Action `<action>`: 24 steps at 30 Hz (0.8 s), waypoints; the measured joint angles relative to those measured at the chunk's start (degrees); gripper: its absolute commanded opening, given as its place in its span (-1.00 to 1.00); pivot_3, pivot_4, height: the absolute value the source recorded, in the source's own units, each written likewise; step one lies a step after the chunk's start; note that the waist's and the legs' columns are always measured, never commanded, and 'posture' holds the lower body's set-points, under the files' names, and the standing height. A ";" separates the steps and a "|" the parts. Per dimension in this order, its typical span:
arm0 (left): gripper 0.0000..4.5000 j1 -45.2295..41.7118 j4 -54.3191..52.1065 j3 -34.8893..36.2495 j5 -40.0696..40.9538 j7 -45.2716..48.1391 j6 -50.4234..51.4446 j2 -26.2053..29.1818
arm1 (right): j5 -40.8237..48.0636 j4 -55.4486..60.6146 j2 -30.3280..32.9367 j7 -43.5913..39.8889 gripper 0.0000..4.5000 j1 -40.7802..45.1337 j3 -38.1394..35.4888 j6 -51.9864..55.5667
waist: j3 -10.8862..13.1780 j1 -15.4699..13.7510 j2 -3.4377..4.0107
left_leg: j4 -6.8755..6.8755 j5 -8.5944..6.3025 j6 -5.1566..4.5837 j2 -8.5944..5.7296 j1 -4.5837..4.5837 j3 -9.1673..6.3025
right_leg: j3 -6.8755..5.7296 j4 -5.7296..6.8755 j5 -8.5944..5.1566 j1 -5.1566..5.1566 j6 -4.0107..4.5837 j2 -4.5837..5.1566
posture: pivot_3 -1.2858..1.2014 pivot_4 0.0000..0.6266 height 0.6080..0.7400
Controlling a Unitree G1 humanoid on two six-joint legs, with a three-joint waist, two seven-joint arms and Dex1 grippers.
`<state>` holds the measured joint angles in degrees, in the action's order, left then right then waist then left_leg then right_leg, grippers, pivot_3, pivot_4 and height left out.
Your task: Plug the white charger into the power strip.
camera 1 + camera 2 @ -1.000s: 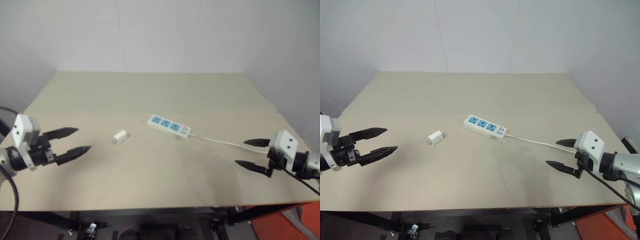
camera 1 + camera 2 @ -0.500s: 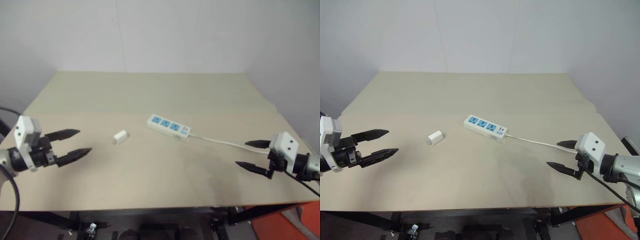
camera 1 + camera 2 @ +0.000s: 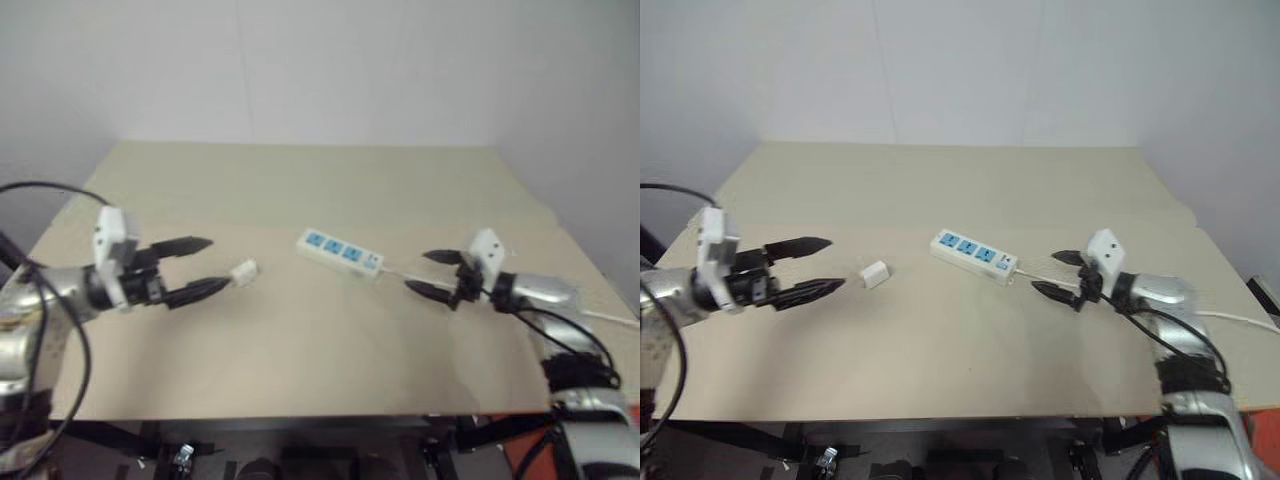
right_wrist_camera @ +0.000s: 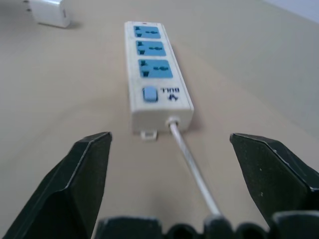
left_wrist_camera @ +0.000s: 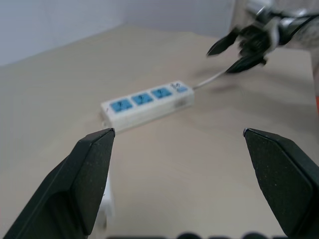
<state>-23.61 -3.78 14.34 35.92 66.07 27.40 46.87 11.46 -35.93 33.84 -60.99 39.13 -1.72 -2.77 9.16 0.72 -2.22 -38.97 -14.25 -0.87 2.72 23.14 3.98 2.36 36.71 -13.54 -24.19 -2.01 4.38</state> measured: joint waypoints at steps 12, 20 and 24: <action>1.00 -8.66 4.84 -10.83 -4.53 6.06 -5.98 -5.00 | -10.92 -30.30 -4.84 5.05 0.98 14.53 4.57 -9.34 | 0.00 1.38 0.01 | 0.03 0.07 0.11 0.05 0.01 -0.07 | -0.01 0.04 0.00 -0.07 0.00 -0.06 | 0.03 -0.52 1.00; 1.00 -8.62 4.72 -12.06 -6.37 7.17 -6.87 -5.07 | -13.58 -34.43 -6.06 3.81 0.16 17.58 5.44 -9.12 | 0.00 1.91 0.01 | 0.03 0.07 0.10 0.05 0.02 -0.11 | -0.01 0.20 0.00 -0.06 0.00 -0.05 | 0.03 -0.52 1.00; 1.00 -7.12 4.47 -12.05 -6.65 7.34 -7.66 -5.07 | -13.98 -34.49 -6.34 3.15 -0.51 17.78 5.44 -9.20 | 0.00 1.86 0.01 | 0.03 0.07 0.10 0.06 0.03 -0.12 | -0.02 0.24 0.00 -0.07 0.00 -0.05 | 0.03 -0.52 1.00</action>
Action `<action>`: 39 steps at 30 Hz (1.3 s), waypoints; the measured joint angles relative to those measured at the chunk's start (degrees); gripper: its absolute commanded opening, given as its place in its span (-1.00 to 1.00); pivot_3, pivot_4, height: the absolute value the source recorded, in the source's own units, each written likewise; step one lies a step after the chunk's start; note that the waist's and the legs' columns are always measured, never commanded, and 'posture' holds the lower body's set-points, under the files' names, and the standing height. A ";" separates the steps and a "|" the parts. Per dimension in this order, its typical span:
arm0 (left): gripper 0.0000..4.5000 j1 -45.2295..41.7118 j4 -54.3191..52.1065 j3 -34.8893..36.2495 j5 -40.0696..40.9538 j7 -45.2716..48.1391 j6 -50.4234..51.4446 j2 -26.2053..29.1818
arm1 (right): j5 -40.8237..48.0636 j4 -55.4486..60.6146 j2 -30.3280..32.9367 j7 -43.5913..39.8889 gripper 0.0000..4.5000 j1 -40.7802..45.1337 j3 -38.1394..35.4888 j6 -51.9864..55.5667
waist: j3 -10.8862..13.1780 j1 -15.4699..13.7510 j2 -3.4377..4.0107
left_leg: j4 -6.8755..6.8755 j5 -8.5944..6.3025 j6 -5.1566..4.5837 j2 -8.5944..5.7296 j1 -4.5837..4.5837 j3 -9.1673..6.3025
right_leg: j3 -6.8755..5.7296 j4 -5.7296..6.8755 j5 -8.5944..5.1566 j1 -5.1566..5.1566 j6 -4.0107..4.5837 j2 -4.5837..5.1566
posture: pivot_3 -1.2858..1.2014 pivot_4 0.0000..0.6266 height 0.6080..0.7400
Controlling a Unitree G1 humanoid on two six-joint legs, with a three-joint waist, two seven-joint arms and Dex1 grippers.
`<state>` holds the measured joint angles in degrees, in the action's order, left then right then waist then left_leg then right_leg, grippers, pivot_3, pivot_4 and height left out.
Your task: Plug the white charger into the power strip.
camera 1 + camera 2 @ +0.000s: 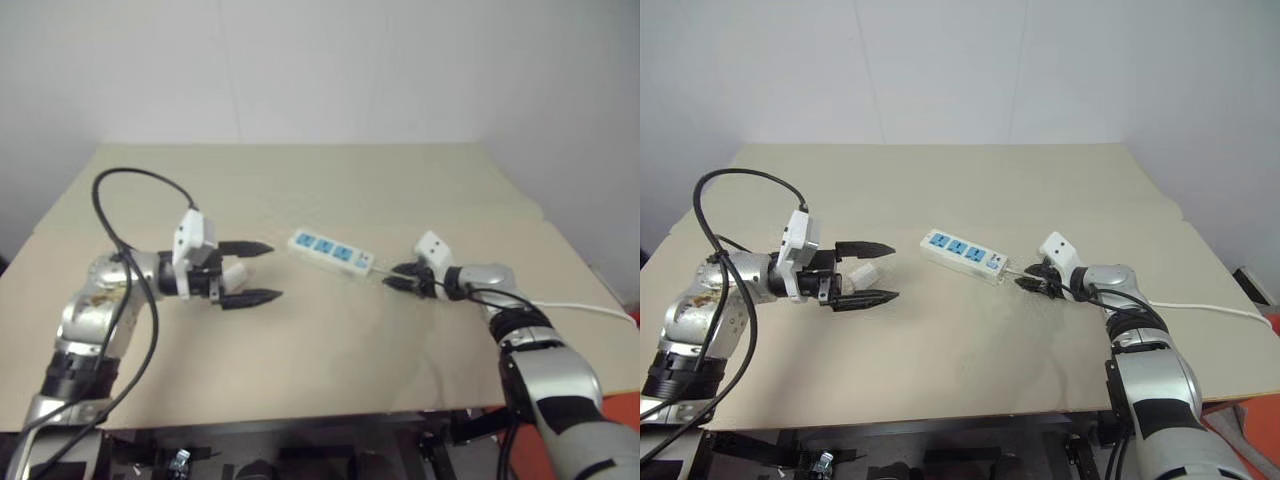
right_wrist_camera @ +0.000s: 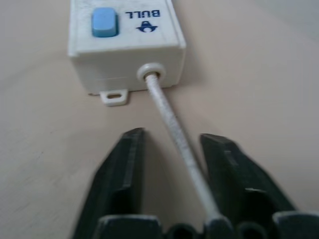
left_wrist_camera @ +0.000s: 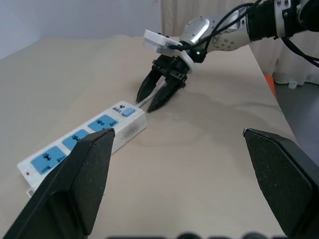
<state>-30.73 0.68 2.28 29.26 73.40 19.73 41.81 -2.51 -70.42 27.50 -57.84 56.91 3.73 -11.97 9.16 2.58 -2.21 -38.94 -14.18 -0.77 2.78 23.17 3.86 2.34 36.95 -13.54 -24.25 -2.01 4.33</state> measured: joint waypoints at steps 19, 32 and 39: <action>1.00 4.26 -2.30 0.93 -0.06 0.09 0.11 3.22 | 6.62 38.81 4.74 -8.18 -0.98 -26.66 -1.68 1.88 | -0.01 -0.58 0.01 | -0.02 -0.02 -0.03 0.01 0.02 -0.02 | -0.02 0.00 0.00 0.01 -0.01 0.02 | 0.03 -0.52 1.00; 1.00 3.55 -1.84 0.16 -0.19 0.04 0.11 2.80 | 12.77 52.70 5.09 -2.43 0.57 -34.00 -3.35 12.26 | 0.00 -1.14 0.01 | -0.01 -0.05 -0.08 0.00 0.03 0.00 | 0.01 -0.17 -0.01 0.00 -0.01 -0.01 | 0.03 -0.52 1.00; 1.00 3.54 -1.07 0.17 -0.16 0.40 0.13 2.89 | 19.38 60.74 4.28 -0.27 0.99 -39.41 -7.22 16.28 | -0.01 -1.80 0.01 | -0.03 -0.05 -0.08 -0.02 0.02 -0.01 | 0.00 -0.20 -0.01 0.02 -0.01 0.00 | 0.03 -0.52 1.00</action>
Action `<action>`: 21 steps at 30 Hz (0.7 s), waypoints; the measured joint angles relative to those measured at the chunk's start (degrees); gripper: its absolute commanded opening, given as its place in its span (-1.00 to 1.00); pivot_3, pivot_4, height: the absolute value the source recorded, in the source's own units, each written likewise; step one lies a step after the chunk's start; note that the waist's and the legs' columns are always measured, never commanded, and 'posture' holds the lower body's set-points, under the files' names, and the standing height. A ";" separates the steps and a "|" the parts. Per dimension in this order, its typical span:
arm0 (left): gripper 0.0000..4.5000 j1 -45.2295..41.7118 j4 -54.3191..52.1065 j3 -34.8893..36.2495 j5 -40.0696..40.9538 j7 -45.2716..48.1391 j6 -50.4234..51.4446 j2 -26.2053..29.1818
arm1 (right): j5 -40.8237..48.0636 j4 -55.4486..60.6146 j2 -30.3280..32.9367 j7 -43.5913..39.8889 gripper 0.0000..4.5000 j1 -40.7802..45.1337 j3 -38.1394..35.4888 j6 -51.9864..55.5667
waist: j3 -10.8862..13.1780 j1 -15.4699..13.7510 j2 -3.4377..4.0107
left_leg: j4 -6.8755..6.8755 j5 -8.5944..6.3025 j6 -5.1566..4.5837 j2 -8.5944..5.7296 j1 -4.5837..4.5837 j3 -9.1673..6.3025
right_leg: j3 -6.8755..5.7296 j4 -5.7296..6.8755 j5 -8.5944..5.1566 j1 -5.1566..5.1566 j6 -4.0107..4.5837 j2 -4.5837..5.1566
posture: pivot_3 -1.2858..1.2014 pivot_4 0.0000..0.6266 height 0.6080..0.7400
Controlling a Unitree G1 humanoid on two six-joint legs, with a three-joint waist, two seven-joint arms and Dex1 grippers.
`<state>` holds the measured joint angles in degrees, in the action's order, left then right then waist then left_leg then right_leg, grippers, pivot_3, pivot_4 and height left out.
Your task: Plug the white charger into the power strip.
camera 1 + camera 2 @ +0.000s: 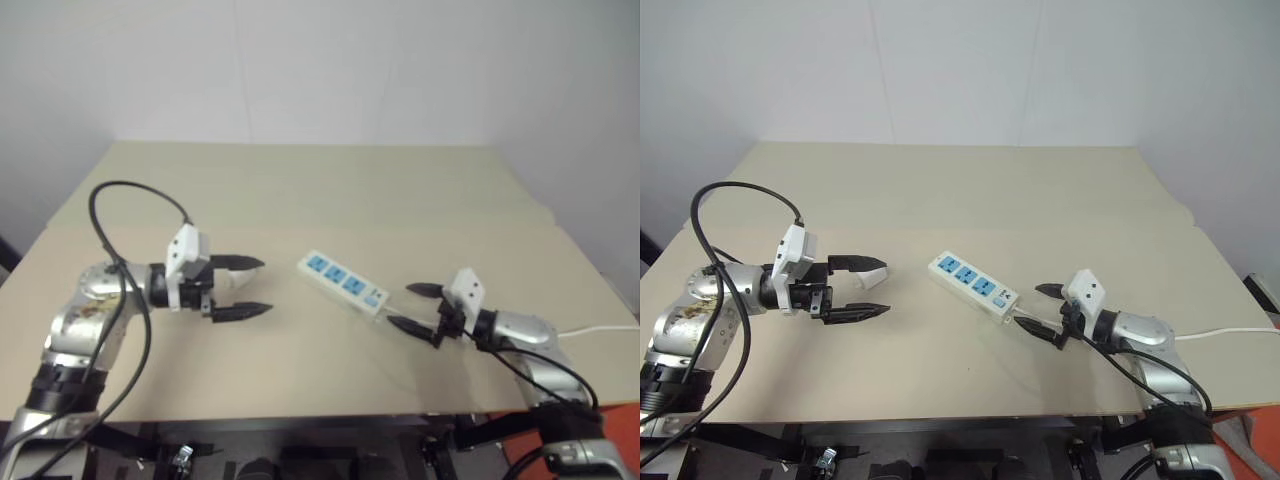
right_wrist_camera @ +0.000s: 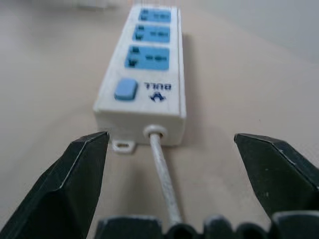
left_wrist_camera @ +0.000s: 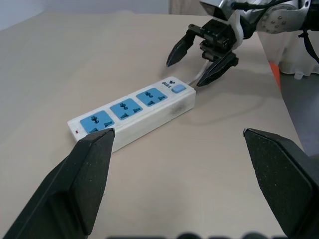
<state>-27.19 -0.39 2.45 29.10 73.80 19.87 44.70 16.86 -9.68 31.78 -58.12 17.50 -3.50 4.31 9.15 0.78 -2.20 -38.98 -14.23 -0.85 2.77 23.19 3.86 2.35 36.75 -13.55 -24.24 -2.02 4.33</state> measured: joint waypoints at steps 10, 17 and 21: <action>1.00 0.00 0.47 -0.01 -0.26 0.00 -0.07 -0.02 | 2.00 2.09 -4.83 2.87 0.99 -2.03 0.62 -0.32 | 0.00 0.16 0.00 | 0.00 0.00 0.00 0.00 -0.03 0.00 | 0.02 -0.01 0.00 -0.01 0.00 -0.01 | 0.03 -0.52 1.00; 1.00 0.01 1.01 -0.01 -0.93 -0.12 -0.17 -0.04 | -0.55 -4.68 -7.90 4.88 0.99 2.00 2.21 -2.36 | 0.00 0.07 0.00 | 0.00 0.00 0.00 -0.01 0.02 0.00 | 0.00 0.01 0.00 -0.01 0.00 0.00 | 0.03 -0.52 1.00; 1.00 0.15 0.99 0.00 -0.94 -0.17 -0.23 -0.01 | -1.04 -7.27 -9.08 4.82 0.99 2.72 3.08 -3.19 | 0.00 0.07 0.00 | 0.00 0.00 0.00 -0.01 0.01 0.00 | 0.00 0.00 0.00 -0.01 0.00 0.00 | 0.03 -0.52 1.00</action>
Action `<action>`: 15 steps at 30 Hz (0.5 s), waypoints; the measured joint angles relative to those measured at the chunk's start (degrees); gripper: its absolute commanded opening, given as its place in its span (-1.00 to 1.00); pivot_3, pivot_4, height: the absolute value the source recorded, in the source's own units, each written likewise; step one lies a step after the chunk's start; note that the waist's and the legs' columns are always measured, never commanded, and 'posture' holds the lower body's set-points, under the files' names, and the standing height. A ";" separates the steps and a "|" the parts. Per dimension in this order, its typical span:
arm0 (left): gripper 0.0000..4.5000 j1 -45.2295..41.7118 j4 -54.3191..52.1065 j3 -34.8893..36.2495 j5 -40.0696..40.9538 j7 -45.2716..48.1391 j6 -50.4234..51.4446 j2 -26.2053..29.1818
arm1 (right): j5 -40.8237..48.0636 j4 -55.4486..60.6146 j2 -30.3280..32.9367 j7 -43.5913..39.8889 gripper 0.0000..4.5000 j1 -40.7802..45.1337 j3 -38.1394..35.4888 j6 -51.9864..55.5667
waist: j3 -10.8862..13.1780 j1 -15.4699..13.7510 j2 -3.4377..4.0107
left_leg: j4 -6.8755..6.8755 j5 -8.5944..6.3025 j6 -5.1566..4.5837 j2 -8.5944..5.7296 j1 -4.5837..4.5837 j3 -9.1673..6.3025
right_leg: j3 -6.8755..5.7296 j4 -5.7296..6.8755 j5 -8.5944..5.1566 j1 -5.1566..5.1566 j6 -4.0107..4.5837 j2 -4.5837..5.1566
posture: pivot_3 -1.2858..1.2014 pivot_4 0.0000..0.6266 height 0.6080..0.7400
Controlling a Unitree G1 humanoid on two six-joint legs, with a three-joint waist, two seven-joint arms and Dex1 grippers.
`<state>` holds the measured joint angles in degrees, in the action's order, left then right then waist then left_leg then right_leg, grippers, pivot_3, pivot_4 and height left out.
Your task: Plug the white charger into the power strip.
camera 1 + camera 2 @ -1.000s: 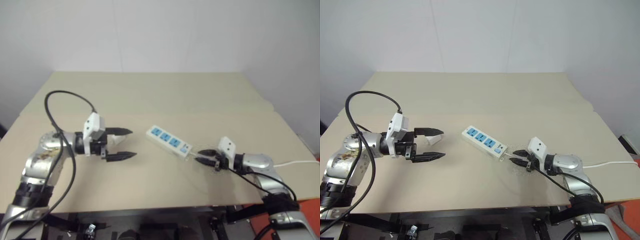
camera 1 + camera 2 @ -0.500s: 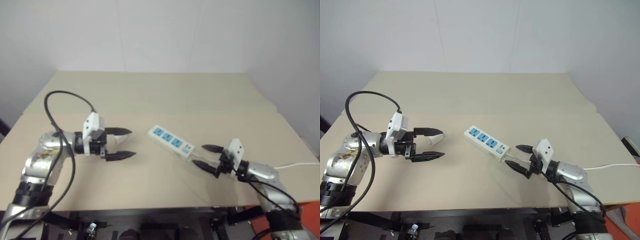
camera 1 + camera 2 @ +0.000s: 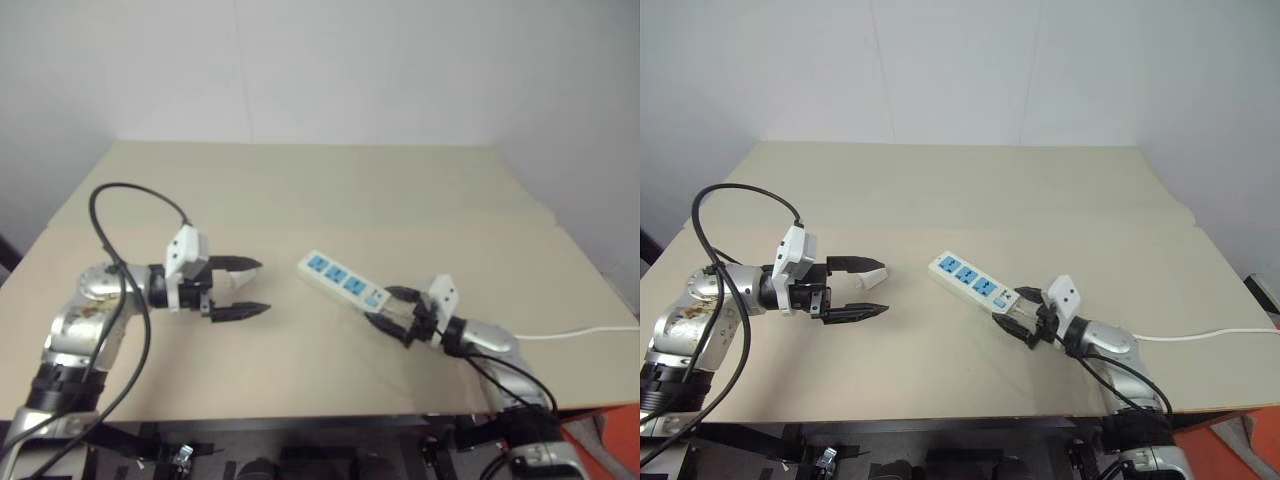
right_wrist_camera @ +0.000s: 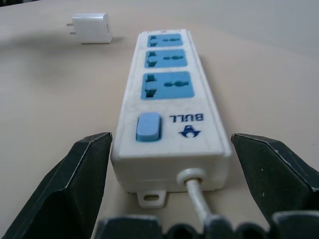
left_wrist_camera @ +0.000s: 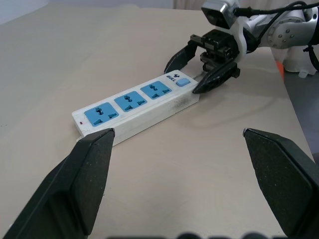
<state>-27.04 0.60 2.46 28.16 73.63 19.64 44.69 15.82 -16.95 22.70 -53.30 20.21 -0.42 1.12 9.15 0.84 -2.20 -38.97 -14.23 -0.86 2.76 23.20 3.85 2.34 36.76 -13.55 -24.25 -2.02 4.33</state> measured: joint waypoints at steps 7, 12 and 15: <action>1.00 0.47 -0.12 0.05 0.00 -0.68 0.00 0.03 | -1.01 -3.10 -1.93 0.35 0.99 1.34 0.20 -0.95 | 0.00 0.05 0.00 | 0.00 0.00 0.00 0.01 -0.02 0.00 | 0.00 0.01 0.00 0.00 0.00 -0.01 | 0.03 -0.52 1.00; 1.00 0.56 -0.12 0.05 0.00 -1.02 0.00 0.03 | -0.96 -3.91 -2.25 -0.16 0.58 1.56 -0.13 -1.71 | 0.00 0.06 0.00 | 0.00 0.00 0.00 0.01 -0.04 0.00 | 0.00 0.01 0.00 0.01 0.00 0.00 | 0.03 -0.52 1.00; 1.00 0.56 -0.11 0.05 0.00 -1.04 -0.02 0.03 | -0.92 -4.12 -2.31 -0.39 0.52 1.58 -0.18 -1.93 | -0.01 0.06 0.01 | 0.00 0.00 0.00 0.01 -0.04 0.00 | 0.00 0.01 0.00 0.01 0.00 -0.01 | 0.03 -0.52 1.00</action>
<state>-26.49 0.48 2.50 28.15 72.59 19.62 44.72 14.90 -21.07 20.39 -53.69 21.80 -0.60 -0.82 9.15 0.91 -2.19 -38.97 -14.23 -0.85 2.77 23.16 3.85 2.35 36.76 -13.54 -24.24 -2.02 4.32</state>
